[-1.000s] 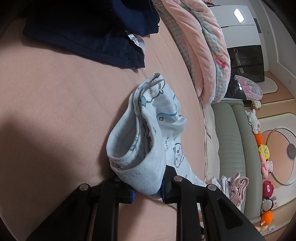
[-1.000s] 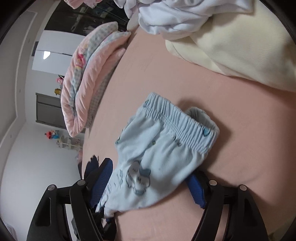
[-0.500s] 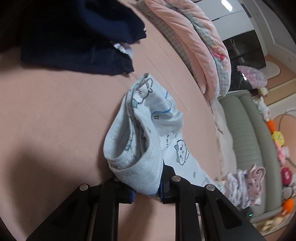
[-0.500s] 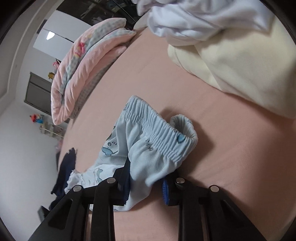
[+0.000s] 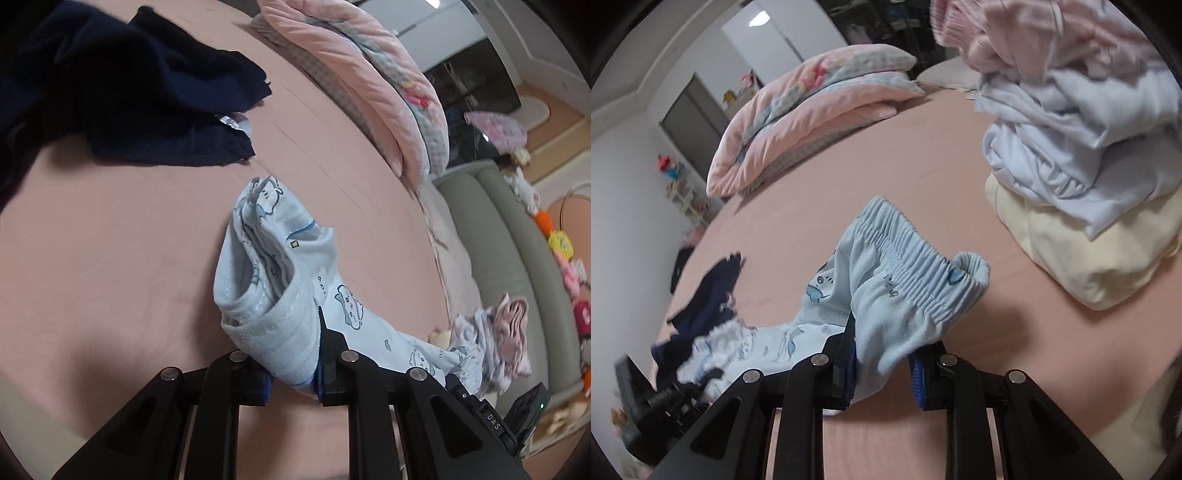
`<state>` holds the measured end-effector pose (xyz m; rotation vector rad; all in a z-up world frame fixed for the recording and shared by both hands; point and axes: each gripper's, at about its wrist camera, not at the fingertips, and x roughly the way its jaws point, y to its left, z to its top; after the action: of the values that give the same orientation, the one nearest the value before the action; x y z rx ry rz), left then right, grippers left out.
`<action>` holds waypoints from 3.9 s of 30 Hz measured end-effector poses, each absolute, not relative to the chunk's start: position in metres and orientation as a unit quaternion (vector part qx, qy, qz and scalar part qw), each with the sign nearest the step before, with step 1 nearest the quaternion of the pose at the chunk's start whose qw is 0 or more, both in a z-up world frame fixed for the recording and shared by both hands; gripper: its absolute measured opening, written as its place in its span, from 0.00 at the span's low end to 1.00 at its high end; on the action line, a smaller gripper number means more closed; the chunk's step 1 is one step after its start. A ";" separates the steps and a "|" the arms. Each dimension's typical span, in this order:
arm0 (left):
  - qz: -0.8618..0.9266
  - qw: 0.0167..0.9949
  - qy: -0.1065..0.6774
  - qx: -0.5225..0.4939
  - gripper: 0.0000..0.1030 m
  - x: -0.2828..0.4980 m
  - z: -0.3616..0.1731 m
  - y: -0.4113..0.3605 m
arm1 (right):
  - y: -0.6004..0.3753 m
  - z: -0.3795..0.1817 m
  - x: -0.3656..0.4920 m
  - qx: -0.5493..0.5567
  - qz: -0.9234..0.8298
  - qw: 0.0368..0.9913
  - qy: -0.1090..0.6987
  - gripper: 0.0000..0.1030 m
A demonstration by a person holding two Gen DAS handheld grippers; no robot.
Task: Fold clothes
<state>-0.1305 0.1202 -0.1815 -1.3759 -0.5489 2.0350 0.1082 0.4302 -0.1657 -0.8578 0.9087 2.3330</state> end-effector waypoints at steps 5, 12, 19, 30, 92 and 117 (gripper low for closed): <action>0.746 0.295 -0.224 -0.553 0.14 -0.133 -0.209 0.114 | 0.428 -0.180 0.118 -0.343 0.834 0.248 0.353 0.21; 0.682 0.315 -0.297 -0.589 0.27 -0.142 -0.222 0.099 | 0.442 -0.212 0.133 -0.315 0.798 0.216 0.465 0.27; 0.638 0.353 -0.373 -0.574 0.71 -0.130 -0.218 0.096 | 0.447 -0.234 0.151 -0.253 0.755 0.154 0.585 0.62; 0.674 0.350 -0.331 -0.560 0.73 -0.117 -0.212 0.124 | 0.431 -0.238 0.131 -0.266 0.760 0.144 0.576 0.63; 0.649 0.367 -0.297 -0.597 0.44 -0.127 -0.218 0.112 | 0.316 -0.183 0.034 -0.460 0.830 0.315 -0.009 0.35; 0.627 0.344 -0.307 -0.627 0.16 -0.138 -0.232 0.108 | 0.220 -0.167 -0.015 -0.407 0.808 0.285 -0.316 0.33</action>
<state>-0.1383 0.1080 -0.2325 -1.6297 -0.7988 1.6295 -0.0151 0.2205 -0.1666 -1.0890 -0.8447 2.1624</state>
